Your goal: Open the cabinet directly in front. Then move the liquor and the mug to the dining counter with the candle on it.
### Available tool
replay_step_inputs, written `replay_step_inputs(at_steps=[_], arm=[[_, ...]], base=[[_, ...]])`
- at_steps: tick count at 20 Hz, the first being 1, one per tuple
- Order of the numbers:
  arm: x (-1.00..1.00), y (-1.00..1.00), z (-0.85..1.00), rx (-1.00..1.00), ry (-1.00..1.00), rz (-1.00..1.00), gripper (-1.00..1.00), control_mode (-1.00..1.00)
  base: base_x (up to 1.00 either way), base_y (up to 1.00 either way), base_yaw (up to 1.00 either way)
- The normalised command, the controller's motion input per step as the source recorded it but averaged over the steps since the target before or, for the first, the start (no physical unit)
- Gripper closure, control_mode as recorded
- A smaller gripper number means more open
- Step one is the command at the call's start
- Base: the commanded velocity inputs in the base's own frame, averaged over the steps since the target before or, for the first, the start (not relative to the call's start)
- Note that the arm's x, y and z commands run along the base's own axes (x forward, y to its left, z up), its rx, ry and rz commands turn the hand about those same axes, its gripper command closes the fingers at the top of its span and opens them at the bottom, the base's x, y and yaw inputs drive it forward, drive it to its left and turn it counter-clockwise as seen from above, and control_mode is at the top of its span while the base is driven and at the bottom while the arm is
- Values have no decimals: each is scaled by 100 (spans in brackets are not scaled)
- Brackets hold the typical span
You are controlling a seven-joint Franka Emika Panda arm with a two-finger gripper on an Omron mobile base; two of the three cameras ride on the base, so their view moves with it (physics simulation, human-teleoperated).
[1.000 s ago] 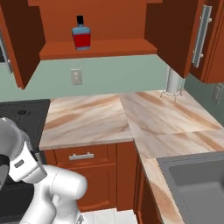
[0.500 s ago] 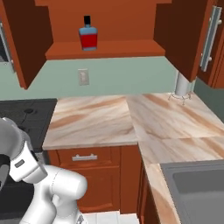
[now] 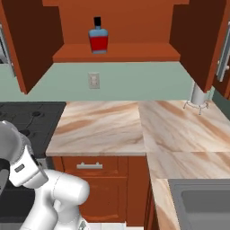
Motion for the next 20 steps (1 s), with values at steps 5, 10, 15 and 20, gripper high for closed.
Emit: replay_step_inputs(at_steps=[5, 10, 15, 20], arm=[[0, 0, 0, 0, 0, 0, -100, 100], [0, 0, 0, 0, 0, 0, -100, 100], [0, 0, 0, 0, 0, 0, -100, 100], [0, 0, 0, 0, 0, 0, -100, 100]], base=[[44, -21, 19], [16, -26, 15], [10, -38, 15], [30, -39, 16]])
